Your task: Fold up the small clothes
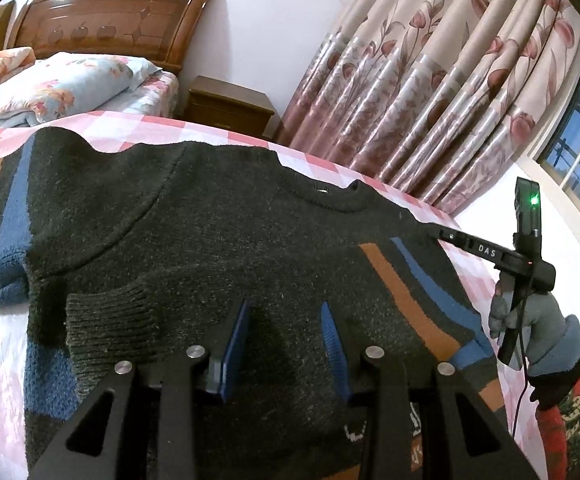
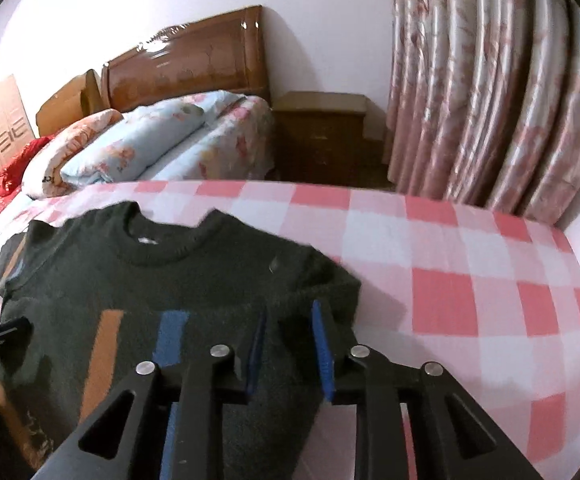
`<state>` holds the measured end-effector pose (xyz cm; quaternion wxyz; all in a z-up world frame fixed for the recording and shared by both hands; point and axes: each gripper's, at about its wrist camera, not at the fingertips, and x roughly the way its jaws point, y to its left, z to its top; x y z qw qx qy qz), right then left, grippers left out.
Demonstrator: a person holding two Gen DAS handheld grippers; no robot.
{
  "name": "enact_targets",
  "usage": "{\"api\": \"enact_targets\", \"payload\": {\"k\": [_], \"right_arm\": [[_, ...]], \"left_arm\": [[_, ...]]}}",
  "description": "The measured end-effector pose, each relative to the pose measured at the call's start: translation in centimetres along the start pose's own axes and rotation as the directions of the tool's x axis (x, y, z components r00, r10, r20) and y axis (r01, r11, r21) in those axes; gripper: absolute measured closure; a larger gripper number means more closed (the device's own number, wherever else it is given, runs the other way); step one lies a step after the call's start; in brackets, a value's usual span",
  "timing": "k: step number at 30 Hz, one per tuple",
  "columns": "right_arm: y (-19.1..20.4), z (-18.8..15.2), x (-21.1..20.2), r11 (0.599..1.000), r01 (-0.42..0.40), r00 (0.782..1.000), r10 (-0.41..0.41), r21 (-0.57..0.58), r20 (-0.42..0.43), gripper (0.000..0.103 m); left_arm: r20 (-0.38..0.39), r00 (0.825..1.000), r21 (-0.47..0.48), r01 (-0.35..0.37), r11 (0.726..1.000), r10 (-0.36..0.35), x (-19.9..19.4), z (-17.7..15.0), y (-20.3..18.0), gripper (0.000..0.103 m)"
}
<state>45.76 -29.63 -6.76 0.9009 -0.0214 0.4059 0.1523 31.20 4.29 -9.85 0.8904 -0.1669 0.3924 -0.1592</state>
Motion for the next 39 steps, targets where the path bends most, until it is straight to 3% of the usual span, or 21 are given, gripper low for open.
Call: {"api": "enact_targets", "payload": {"k": [1,3,8,10,11,12,15,16,17,18,20,25,26,27,29,31,33,34,35,38,39], "right_arm": [[0.0,0.1,0.6,1.0,0.018,1.0,-0.018,-0.009,-0.009,0.073],[-0.4,0.0,2.0,1.0,0.027,0.998,-0.028,-0.015,-0.055,0.072],[-0.5,1.2,1.1,0.999,0.046,0.999,-0.046,0.011,-0.019,0.075],[-0.4,1.1,2.0,0.999,0.037,0.998,-0.037,0.009,-0.052,0.074],[-0.4,0.9,2.8,0.999,0.034,0.996,-0.034,0.0,-0.08,0.051],[-0.5,1.0,2.8,1.0,0.027,0.997,-0.027,-0.004,-0.067,0.039],[-0.7,1.7,2.4,0.998,0.047,0.993,-0.041,0.049,-0.11,0.048],[-0.1,1.9,1.5,0.994,0.099,0.99,-0.092,0.051,-0.111,0.032],[0.8,1.9,0.2,0.993,0.106,0.991,-0.103,0.042,-0.085,0.031],[1.8,1.7,-1.0,0.996,0.083,0.995,-0.082,0.031,-0.051,0.0],[4.5,0.7,-3.0,0.999,0.054,0.998,-0.055,-0.003,-0.019,0.0],[12.0,-4.5,-2.8,0.98,0.068,0.992,-0.086,-0.185,-0.091,0.0],[12.7,-5.7,-2.1,0.973,0.095,0.987,-0.12,-0.208,-0.107,0.0],[12.7,-6.1,-2.5,0.975,0.111,0.99,-0.126,-0.192,-0.065,0.0],[11.9,-6.5,-2.6,0.981,0.121,0.99,-0.131,-0.15,-0.056,0.0],[10.4,-6.9,-2.4,0.994,0.093,0.994,-0.097,-0.064,-0.053,0.0],[10.4,-7.0,-2.3,0.994,0.091,0.994,-0.094,-0.055,-0.048,0.0],[10.7,-7.0,-2.3,0.993,0.099,0.994,-0.102,-0.063,-0.047,0.0],[10.8,-7.0,-2.3,0.992,0.105,0.993,-0.108,-0.069,-0.046,0.0],[11.0,-7.1,-2.4,0.994,0.095,0.994,-0.098,-0.059,-0.047,0.0],[11.1,-7.1,-2.4,0.994,0.095,0.994,-0.098,-0.059,-0.047,0.0]], "left_arm": [[0.0,1.0,-0.001,0.001,1.0,-0.001,0.0,0.0,0.0,0.065],[0.0,1.0,-0.007,0.004,1.0,-0.004,0.1,0.1,0.0,0.065],[0.0,1.0,-0.011,0.009,1.0,-0.009,0.1,0.2,0.0,0.065],[0.0,1.0,-0.015,0.013,1.0,-0.013,0.1,0.2,0.0,0.065],[0.0,1.0,-0.017,0.015,1.0,-0.015,0.1,0.2,0.1,0.065],[0.0,1.0,-0.017,0.016,1.0,-0.016,0.1,0.2,0.2,0.065],[0.0,1.0,-0.023,0.024,0.999,-0.024,0.0,0.2,0.4,0.065],[0.0,1.0,-0.023,0.024,0.999,-0.024,0.0,0.2,0.4,0.065],[0.0,1.0,-0.025,0.027,0.999,-0.027,0.0,0.2,0.5,0.064],[-0.001,1.0,-0.027,0.029,0.999,-0.029,0.0,0.3,0.5,0.064],[0.0,0.999,-0.03,0.037,0.999,-0.037,0.0,0.3,0.6,0.064],[0.023,0.995,-0.115,0.101,0.988,-0.099,-1.4,0.5,2.5,0.064],[0.059,0.99,-0.171,0.133,0.976,-0.125,-2.5,0.5,3.9,0.064],[0.1,0.985,-0.222,0.162,0.961,-0.142,-3.6,0.4,5.1,0.064],[0.232,0.961,-0.372,0.232,0.899,-0.152,-6.9,-0.3,9.7,0.064],[0.309,0.948,-0.5,0.231,0.835,-0.077,-9.5,-1.0,14.6,0.064],[0.347,0.938,-0.588,0.215,0.78,0.003,-11.4,-1.5,19.0,0.064],[0.356,0.933,-0.637,0.204,0.743,0.049,-12.4,-1.9,21.3,0.064],[0.377,0.921,-0.699,0.213,0.683,0.098,-13.7,-2.7,24.1,0.064],[0.396,0.908,-0.775,0.249,0.581,0.138,-14.5,-3.5,29.0,0.064],[0.389,0.911,-0.785,0.249,0.568,0.139,-14.3,-3.3,30.0,0.064]]}}
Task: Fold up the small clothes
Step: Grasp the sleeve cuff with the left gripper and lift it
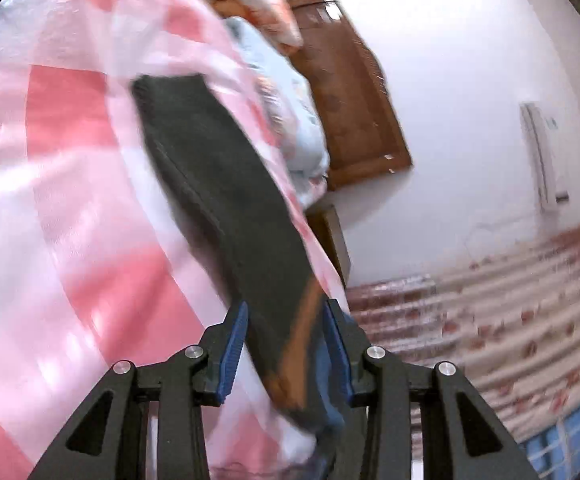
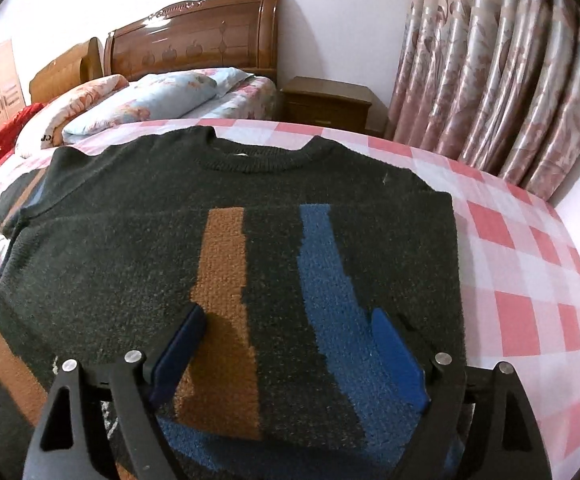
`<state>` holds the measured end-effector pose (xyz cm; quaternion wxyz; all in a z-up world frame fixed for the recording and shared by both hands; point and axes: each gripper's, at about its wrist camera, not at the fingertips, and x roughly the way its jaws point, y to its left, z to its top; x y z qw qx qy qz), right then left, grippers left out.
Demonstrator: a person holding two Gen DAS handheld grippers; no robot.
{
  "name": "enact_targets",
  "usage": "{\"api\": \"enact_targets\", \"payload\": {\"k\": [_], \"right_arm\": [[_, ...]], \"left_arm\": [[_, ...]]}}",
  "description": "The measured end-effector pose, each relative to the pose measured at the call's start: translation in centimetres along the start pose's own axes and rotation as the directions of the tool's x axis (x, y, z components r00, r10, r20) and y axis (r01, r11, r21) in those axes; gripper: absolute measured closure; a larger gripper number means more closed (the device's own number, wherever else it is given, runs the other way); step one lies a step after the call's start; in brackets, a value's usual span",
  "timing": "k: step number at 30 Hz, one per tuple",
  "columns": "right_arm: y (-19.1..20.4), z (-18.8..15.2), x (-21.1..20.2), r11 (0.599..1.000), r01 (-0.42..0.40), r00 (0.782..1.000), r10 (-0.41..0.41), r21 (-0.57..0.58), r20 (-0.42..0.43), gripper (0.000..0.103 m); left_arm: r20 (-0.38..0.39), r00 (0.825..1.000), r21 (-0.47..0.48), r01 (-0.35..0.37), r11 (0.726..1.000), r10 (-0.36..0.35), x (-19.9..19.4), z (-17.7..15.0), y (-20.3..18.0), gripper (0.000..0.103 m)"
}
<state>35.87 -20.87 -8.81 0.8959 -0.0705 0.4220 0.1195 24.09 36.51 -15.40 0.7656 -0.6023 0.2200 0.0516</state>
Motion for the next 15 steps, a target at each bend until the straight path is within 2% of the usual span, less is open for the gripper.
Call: {"api": "enact_targets", "payload": {"k": [2,4,6,7,9,11,13,15], "right_arm": [[-0.1,0.2,0.3,1.0,0.003,1.0,-0.003,-0.003,0.0,0.0],[-0.1,0.2,0.3,1.0,-0.001,1.0,0.001,0.0,0.001,0.0],[-0.2,0.2,0.3,1.0,-0.001,1.0,0.001,0.001,0.002,0.0],[-0.1,0.2,0.3,1.0,-0.001,1.0,0.001,0.001,0.002,0.0],[-0.1,0.2,0.3,1.0,-0.002,1.0,0.002,0.002,0.002,0.0],[-0.3,0.2,0.1,1.0,-0.007,1.0,0.007,0.008,0.005,0.0],[-0.5,0.1,-0.1,1.0,-0.015,1.0,0.014,0.015,0.011,0.0],[-1.1,0.0,-0.7,0.999,-0.019,0.999,0.017,0.046,0.041,0.0]], "left_arm": [[-0.008,1.0,-0.034,-0.026,0.999,0.026,1.6,2.2,1.1,0.064],[0.0,0.999,-0.042,-0.044,0.998,0.044,2.5,3.3,1.6,0.07],[0.014,0.997,-0.046,-0.072,0.996,0.073,3.1,4.1,1.4,0.095],[0.035,0.996,-0.036,-0.076,0.996,0.078,3.0,4.1,1.0,0.095],[0.095,0.994,0.041,-0.058,0.997,0.054,2.0,3.4,-1.4,0.094],[0.136,0.99,0.183,-0.046,0.982,0.021,0.8,1.2,-5.6,0.094],[0.141,0.99,0.318,-0.016,0.948,-0.031,-0.1,-1.5,-10.0,0.094],[0.073,0.991,0.515,0.059,0.855,-0.112,0.1,-6.3,-16.1,0.094]]}}
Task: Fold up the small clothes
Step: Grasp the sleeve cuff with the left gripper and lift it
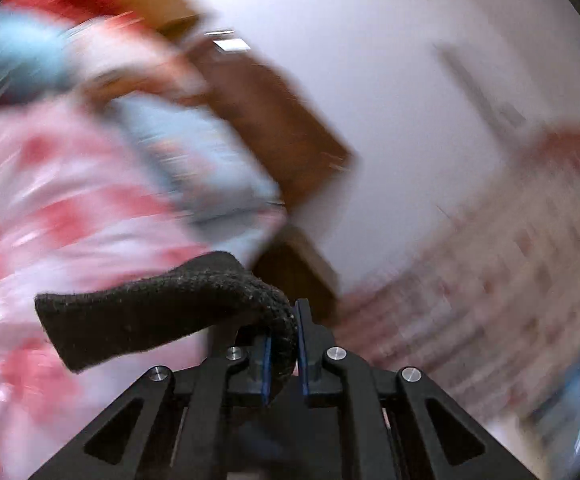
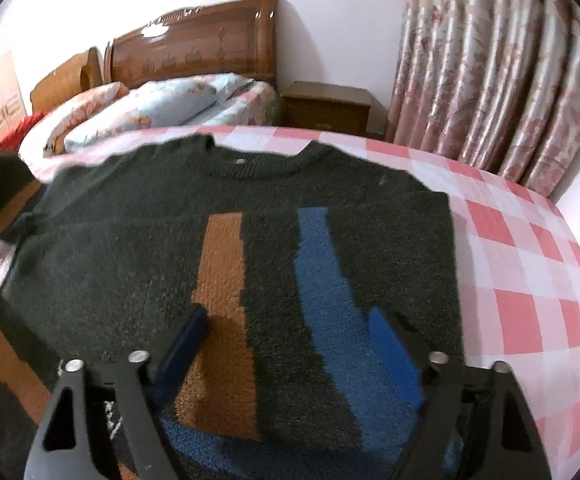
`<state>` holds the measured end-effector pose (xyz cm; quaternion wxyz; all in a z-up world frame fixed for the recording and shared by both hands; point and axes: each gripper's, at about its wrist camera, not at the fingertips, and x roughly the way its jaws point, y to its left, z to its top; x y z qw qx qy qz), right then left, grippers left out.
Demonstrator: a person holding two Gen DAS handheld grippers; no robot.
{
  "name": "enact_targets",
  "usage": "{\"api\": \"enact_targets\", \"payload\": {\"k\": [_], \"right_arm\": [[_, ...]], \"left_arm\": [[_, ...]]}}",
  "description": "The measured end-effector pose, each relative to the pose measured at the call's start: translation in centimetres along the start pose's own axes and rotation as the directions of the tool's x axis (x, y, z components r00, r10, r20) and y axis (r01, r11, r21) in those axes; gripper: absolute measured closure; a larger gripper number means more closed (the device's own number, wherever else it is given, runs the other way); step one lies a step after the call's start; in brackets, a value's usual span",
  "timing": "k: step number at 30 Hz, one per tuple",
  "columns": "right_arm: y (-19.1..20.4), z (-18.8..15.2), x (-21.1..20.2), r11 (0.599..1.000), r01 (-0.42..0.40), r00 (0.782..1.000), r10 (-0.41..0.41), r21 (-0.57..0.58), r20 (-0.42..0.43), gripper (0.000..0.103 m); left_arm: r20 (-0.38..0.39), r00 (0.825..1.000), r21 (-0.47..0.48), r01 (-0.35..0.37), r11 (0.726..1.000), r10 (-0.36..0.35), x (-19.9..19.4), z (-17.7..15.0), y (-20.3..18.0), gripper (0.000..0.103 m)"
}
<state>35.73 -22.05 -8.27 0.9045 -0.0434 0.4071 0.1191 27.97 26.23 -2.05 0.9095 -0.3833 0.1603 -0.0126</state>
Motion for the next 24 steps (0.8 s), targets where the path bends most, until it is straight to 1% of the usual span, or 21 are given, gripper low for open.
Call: {"api": "enact_targets", "payload": {"k": [1,2,4,5,6,7,8,9,11,12,13,14,15,16,17,18,19,20,22,23,24], "right_arm": [[-0.6,0.0,-0.4,1.0,-0.003,1.0,0.002,0.03,0.024,0.0],[-1.5,-0.2,-1.2,0.997,-0.008,0.998,0.003,0.079,0.064,0.0],[-3.7,-0.8,-3.0,0.979,-0.02,0.987,-0.014,0.203,0.161,0.0],[-5.2,-1.5,-4.0,0.959,-0.032,0.976,-0.031,0.282,0.217,0.0],[-5.9,-1.9,-4.6,0.946,-0.037,0.969,-0.045,0.323,0.243,0.0],[-6.9,-2.4,-5.2,0.927,-0.047,0.959,-0.061,0.372,0.275,0.0],[-7.3,-2.8,-5.6,0.917,-0.052,0.954,-0.072,0.396,0.29,0.0],[-7.9,-3.2,-6.0,0.903,-0.067,0.946,-0.077,0.424,0.315,0.0],[-8.4,-3.5,-6.5,0.888,-0.102,0.936,-0.067,0.449,0.345,0.0],[-8.8,-3.4,-6.5,0.881,-0.117,0.934,-0.059,0.457,0.354,0.0],[-9.0,-3.4,-6.5,0.878,-0.128,0.933,-0.052,0.462,0.357,0.0],[-8.9,-3.4,-6.4,0.877,-0.134,0.933,-0.046,0.461,0.357,0.0],[-8.9,-3.2,-6.2,0.877,-0.139,0.934,-0.038,0.46,0.355,0.0],[-8.9,-3.1,-6.1,0.877,-0.142,0.936,-0.032,0.458,0.352,0.0],[-8.9,-3.3,-6.2,0.878,-0.143,0.936,-0.03,0.457,0.35,0.0],[-8.9,-3.2,-6.1,0.877,-0.148,0.936,-0.025,0.457,0.35,0.0],[-8.9,-3.4,-6.1,0.876,-0.151,0.935,-0.023,0.457,0.354,0.0],[-9.0,-3.6,-6.3,0.874,-0.16,0.932,-0.019,0.458,0.363,0.0],[-9.1,-3.8,-6.5,0.869,-0.183,0.926,-0.005,0.46,0.378,0.0],[-9.0,-3.9,-6.6,0.868,-0.193,0.927,0.008,0.458,0.376,0.0],[-8.9,-3.9,-6.6,0.865,-0.204,0.93,0.024,0.459,0.367,0.0]], "left_arm": [[-0.02,0.999,0.072,0.029,0.997,-0.027,0.5,-0.6,-2.5,0.094],[-0.066,0.995,0.2,0.082,0.976,-0.07,1.3,-2.4,-6.9,0.094],[-0.155,0.981,0.326,0.163,0.931,-0.118,2.6,-5.6,-11.6,0.093],[-0.237,0.963,0.4,0.218,0.89,-0.129,3.9,-8.8,-14.4,0.093],[-0.3,0.947,0.45,0.246,0.858,-0.115,5.1,-11.4,-16.1,0.093],[-0.341,0.935,0.481,0.259,0.837,-0.093,5.5,-13.5,-17.4,0.093],[-0.423,0.906,0.529,0.275,0.803,-0.032,7.1,-17.2,-18.6,0.092],[-0.478,0.878,0.55,0.283,0.785,0.018,8.5,-19.8,-18.8,0.091],[-0.567,0.814,0.583,0.287,0.76,0.127,11.0,-24.0,-18.3,0.09],[-0.597,0.784,0.599,0.294,0.745,0.171,11.8,-25.7,-17.7,0.085],[-0.576,0.806,0.604,0.311,0.734,0.132,11.2,-25.8,-17.7,0.084],[-0.594,0.793,0.595,0.32,0.737,0.136,10.9,-25.6,-17.7,0.083],[-0.623,0.77,0.573,0.331,0.75,0.136,10.6,-25.1,-17.6,0.083],[-0.634,0.764,0.555,0.342,0.758,0.12,10.3,-24.7,-17.5,0.083],[-0.628,0.774,0.538,0.354,0.765,0.083,9.2,-23.4,-17.3,0.083],[-0.59,0.806,0.538,0.349,0.767,0.047,7.6,-21.8,-17.0,0.082],[-0.559,0.829,0.539,0.338,0.772,0.027,6.4,-20.9,-16.4,0.082],[-0.497,0.868,0.528,0.305,0.792,-0.003,4.6,-19.1,-15.1,0.08],[-0.396,0.918,0.486,0.214,0.847,-0.006,3.0,-16.4,-12.2,0.077],[-0.358,0.934,0.458,0.166,0.874,0.01,3.0,-15.0,-10.9,0.076],[-0.333,0.942,0.428,0.119,0.896,0.034,2.9,-14.1,-9.8,0.076]]}}
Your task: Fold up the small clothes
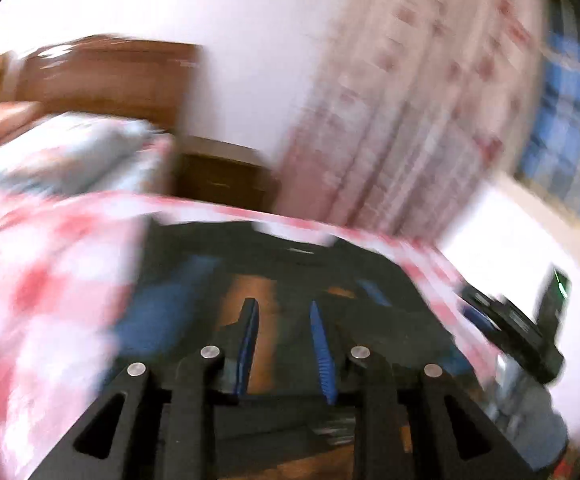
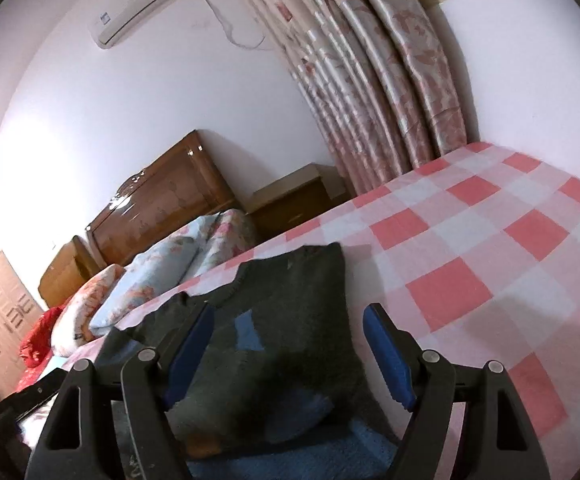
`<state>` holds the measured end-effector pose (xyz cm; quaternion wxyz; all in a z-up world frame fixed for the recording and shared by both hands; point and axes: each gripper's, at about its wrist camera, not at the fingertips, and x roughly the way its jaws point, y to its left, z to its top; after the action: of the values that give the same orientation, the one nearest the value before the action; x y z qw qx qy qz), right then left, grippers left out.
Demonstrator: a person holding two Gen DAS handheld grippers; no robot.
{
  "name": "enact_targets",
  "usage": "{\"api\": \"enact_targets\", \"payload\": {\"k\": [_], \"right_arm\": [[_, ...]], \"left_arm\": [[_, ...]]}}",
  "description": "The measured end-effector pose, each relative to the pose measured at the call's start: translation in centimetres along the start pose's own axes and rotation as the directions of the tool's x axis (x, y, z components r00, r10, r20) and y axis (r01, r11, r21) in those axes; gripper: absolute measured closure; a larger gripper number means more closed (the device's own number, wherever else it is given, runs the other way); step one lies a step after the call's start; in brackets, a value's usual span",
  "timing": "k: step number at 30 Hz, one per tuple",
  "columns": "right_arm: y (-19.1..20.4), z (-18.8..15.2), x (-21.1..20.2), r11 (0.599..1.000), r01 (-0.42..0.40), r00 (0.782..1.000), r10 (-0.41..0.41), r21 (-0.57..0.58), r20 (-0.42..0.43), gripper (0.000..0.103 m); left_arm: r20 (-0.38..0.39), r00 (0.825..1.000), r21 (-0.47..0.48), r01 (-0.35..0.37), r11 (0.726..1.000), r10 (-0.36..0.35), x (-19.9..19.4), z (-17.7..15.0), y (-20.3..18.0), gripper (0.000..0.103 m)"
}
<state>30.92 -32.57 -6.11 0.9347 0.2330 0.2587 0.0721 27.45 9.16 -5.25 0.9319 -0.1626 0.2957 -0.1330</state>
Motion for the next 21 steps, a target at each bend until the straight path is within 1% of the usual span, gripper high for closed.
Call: {"api": "enact_targets", "payload": {"k": [1,2,4,6,8,9,10,12,13,15,18,21], "right_arm": [[0.1,0.0,0.0,1.0,-0.01,1.0,0.011,0.01,-0.018,0.0],[0.2,-0.2,-0.2,0.999,-0.032,0.999,0.033,0.03,-0.043,0.0],[0.8,-0.6,-0.7,0.997,-0.062,0.995,0.065,0.037,-0.08,0.0],[1.9,-1.4,-1.4,0.998,-0.067,0.989,0.067,0.0,-0.131,0.0],[2.7,-2.3,-1.7,0.997,-0.07,0.98,0.06,-0.044,-0.191,0.0],[3.1,-2.8,-1.6,0.995,-0.064,0.973,0.046,-0.073,-0.228,0.0],[3.3,-3.2,-1.4,0.994,-0.055,0.97,0.031,-0.093,-0.242,0.0],[3.2,-3.6,-1.0,0.992,-0.023,0.97,-0.007,-0.123,-0.242,0.0],[3.0,-3.6,-0.6,0.994,-0.015,0.967,-0.014,-0.113,-0.253,0.0],[2.8,-3.8,0.3,0.995,-0.017,0.959,-0.011,-0.095,-0.284,0.0],[3.6,-4.0,0.5,0.99,0.0,0.96,-0.04,-0.141,-0.279,0.0],[4.7,-4.0,0.2,0.984,0.01,0.955,-0.062,-0.177,-0.289,0.0]], "left_arm": [[-0.004,0.999,-0.072,-0.035,0.997,0.034,-0.6,-0.6,2.4,0.076],[-0.015,0.999,-0.118,-0.053,0.992,0.052,-0.8,-1.1,4.0,0.076],[-0.02,0.996,-0.162,-0.084,0.983,0.082,-1.2,-1.9,5.9,0.076],[-0.03,0.996,-0.189,-0.088,0.978,0.084,-0.2,-2.4,7.0,0.076],[-0.044,0.996,-0.187,-0.09,0.978,0.083,0.6,-2.7,6.6,0.076],[-0.047,0.994,-0.172,-0.101,0.98,0.095,1.3,-2.7,5.9,0.076],[-0.06,0.993,-0.153,-0.112,0.982,0.104,1.8,-2.8,5.4,0.076],[-0.072,0.992,-0.133,-0.115,0.984,0.106,2.2,-2.9,5.0,0.076],[-0.067,0.992,-0.136,-0.117,0.984,0.109,2.2,-2.9,5.1,0.076],[-0.066,0.991,-0.171,-0.123,0.978,0.113,1.3,-3.0,6.2,0.076],[-0.066,0.989,-0.235,-0.142,0.961,0.13,1.1,-3.2,7.4,0.076],[-0.062,0.987,-0.235,-0.156,0.959,0.145,1.4,-3.2,7.2,0.076]]}}
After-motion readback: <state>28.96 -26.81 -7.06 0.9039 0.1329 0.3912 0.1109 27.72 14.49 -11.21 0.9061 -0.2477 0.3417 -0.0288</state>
